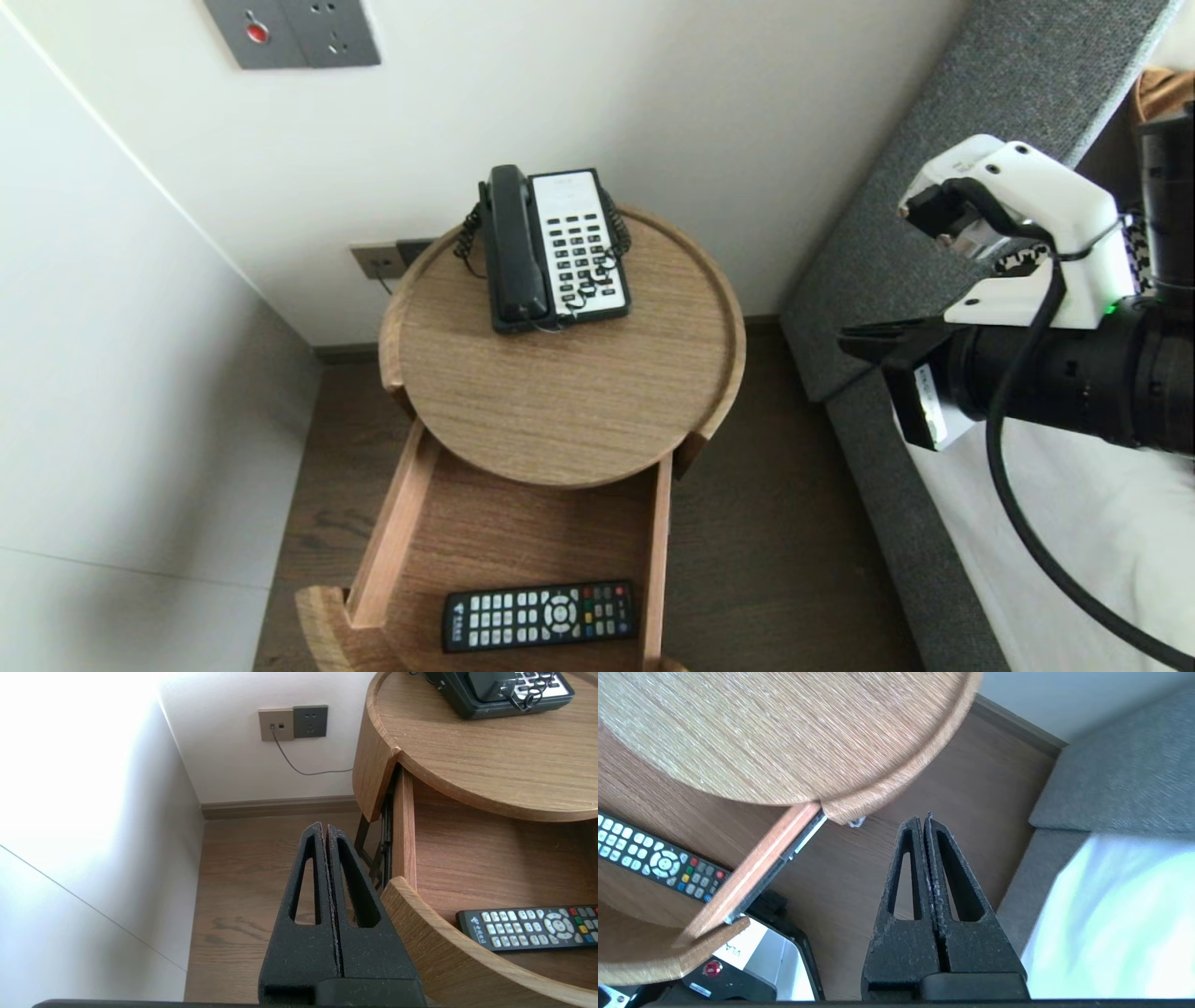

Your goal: Open the nightstand drawer

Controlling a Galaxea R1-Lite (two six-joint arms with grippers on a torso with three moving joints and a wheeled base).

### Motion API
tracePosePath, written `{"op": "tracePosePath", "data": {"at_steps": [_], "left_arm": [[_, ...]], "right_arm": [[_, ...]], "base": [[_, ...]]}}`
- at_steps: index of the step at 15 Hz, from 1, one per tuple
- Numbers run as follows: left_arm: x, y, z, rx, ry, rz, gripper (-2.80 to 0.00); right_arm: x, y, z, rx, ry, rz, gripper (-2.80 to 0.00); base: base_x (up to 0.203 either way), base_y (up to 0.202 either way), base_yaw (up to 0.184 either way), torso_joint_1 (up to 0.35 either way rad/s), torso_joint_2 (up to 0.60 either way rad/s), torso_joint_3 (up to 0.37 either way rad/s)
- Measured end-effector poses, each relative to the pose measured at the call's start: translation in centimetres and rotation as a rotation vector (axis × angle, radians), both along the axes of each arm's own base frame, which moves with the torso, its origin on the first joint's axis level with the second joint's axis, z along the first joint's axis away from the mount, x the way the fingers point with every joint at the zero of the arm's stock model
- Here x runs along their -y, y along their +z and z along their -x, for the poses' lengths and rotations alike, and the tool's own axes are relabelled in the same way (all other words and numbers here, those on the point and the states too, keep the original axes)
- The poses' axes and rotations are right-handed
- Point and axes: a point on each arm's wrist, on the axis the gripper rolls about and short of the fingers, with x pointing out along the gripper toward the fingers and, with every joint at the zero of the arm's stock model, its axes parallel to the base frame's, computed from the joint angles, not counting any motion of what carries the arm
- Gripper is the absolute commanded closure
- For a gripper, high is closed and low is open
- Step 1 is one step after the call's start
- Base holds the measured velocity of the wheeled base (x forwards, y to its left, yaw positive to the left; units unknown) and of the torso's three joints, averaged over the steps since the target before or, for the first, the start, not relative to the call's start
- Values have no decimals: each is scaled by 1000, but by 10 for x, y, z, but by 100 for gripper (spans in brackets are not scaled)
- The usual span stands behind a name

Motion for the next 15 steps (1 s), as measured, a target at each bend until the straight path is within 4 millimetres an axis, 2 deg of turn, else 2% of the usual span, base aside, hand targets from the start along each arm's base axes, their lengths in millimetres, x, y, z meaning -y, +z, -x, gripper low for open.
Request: {"op": "tracePosePath", "data": {"at_steps": [6, 12, 15], "left_arm": [[0, 0, 0, 0, -1, 0, 0], [0, 0, 0, 0, -1, 0, 0], [0, 0, 0, 0, -1, 0, 0]], "right_arm": [[21, -2, 22, -42, -26, 39, 0], [27, -2, 27, -36, -40, 32, 0], [27, 6, 29, -11, -30, 28, 0]], "base": [[0, 0, 0, 0, 0, 0], [0, 0, 0, 0, 0, 0], [0, 0, 0, 0, 0, 0]]}}
